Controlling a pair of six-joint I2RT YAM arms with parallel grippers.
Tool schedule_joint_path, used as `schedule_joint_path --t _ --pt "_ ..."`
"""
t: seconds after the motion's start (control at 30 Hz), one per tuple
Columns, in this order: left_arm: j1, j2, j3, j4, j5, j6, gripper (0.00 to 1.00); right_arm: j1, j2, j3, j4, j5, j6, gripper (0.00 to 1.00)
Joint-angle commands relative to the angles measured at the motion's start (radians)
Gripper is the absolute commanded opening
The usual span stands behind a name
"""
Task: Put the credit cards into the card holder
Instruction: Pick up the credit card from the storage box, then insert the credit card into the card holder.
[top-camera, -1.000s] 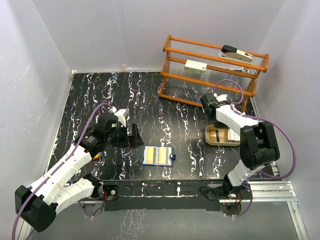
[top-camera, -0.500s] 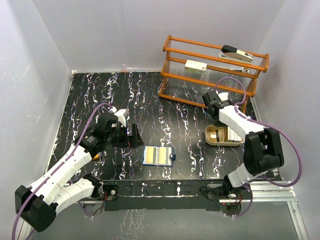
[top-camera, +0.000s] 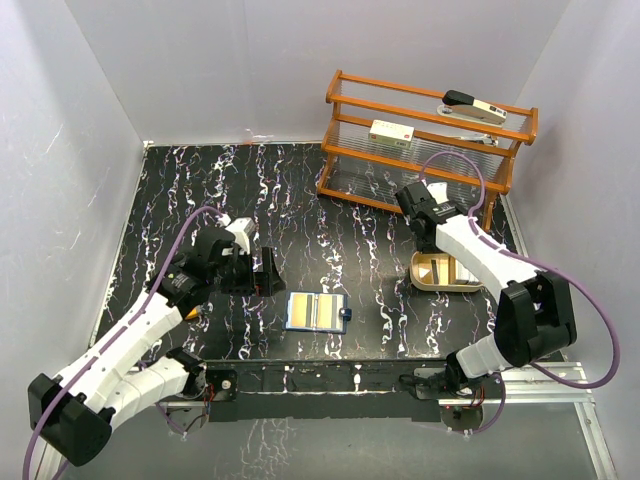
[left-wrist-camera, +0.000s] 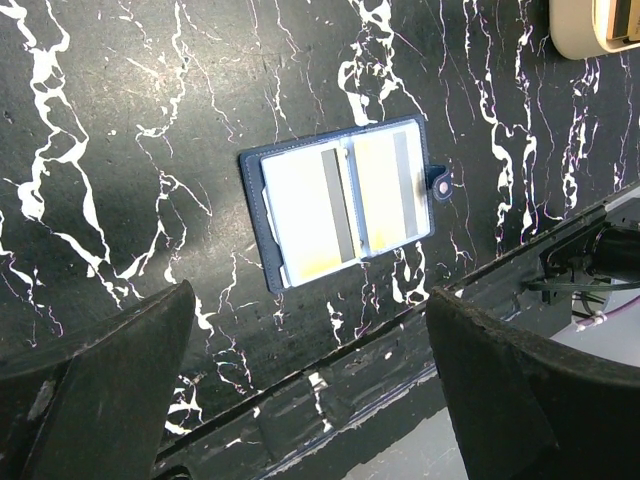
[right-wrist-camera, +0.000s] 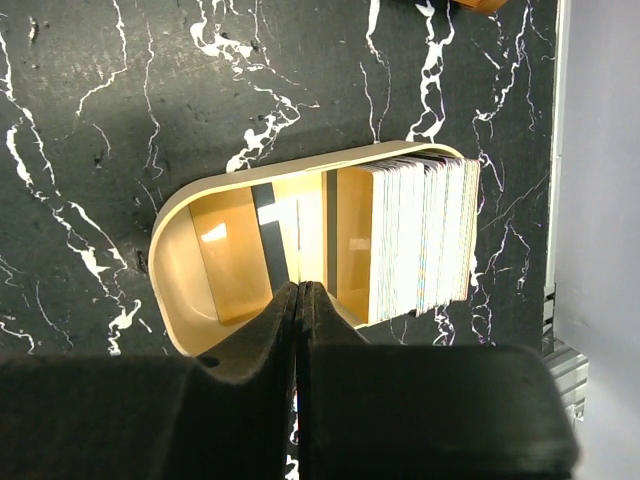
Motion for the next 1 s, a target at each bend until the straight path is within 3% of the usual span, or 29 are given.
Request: schedule_joint_path --t 0.0,0.17,0.43,0.63,0.8,0.97 --pt "0.001 0.002 0.003 0.000 0.029 0.016 0.98 0.013 -0.033 0.029 0.036 -0.029 0.020 0.00" --pt "0.001 0.000 0.008 -0.006 0.026 0.002 0.96 0.083 -0.023 0.063 -0.013 -0.006 0.058 0.00" --pt "0.001 -0.127 -0.049 0.133 0.162 -0.033 0.92 0.267 -0.011 0.234 -0.174 0.067 0.145 0.00" --pt "0.000 -0.143 -0.099 0.199 0.278 -0.224 0.86 0.456 0.002 0.325 -0.205 0.030 0.240 0.00" --pt "0.001 -0.233 -0.138 0.257 0.257 -0.365 0.79 0.605 0.007 0.314 -0.112 -0.053 0.313 0.00" --pt "0.000 -0.300 -0.198 0.230 0.162 -0.434 0.76 0.691 0.003 0.192 0.073 -0.186 0.363 0.00"
